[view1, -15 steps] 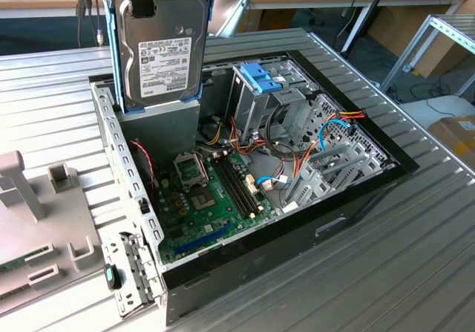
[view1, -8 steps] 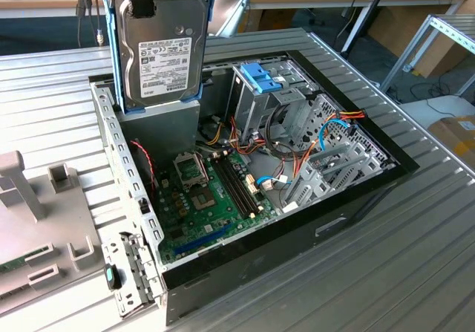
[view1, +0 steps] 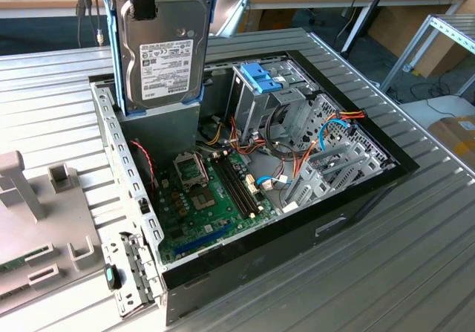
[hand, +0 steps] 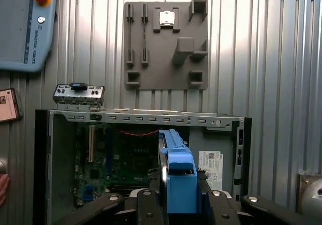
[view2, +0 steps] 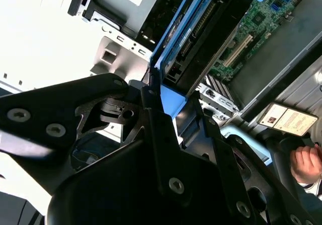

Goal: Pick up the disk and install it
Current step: 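Pick up the disk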

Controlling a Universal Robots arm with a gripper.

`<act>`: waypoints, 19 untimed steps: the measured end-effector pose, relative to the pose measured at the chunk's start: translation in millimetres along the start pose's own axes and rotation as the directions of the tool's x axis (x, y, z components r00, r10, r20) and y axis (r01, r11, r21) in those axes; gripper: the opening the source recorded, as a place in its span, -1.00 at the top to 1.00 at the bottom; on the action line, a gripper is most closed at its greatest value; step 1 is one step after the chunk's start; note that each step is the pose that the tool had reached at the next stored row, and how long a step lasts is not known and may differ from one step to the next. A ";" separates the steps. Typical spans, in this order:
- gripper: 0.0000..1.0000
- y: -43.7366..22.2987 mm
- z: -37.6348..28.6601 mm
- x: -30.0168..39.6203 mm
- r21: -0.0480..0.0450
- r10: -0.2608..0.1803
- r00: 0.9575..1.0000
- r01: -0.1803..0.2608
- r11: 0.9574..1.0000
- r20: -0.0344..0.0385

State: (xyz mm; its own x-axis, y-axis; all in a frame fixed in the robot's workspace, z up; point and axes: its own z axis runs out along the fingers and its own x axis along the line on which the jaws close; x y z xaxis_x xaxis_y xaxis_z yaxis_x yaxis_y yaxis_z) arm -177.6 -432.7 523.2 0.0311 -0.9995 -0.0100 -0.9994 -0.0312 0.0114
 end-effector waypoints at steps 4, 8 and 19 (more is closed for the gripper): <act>0.27 0.1 -0.2 6.6 0.000 0.000 1.000 0.000 1.000 0.000; 0.27 0.2 -0.2 8.1 0.000 0.000 1.000 0.000 1.000 0.000; 0.27 -7.0 -0.2 8.5 0.000 0.000 1.000 0.000 1.000 0.000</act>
State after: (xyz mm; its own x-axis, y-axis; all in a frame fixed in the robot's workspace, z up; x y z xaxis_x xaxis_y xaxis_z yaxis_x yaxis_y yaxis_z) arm -170.3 -440.9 523.2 0.0312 -0.9995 -0.0098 -0.9994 -0.0313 0.0114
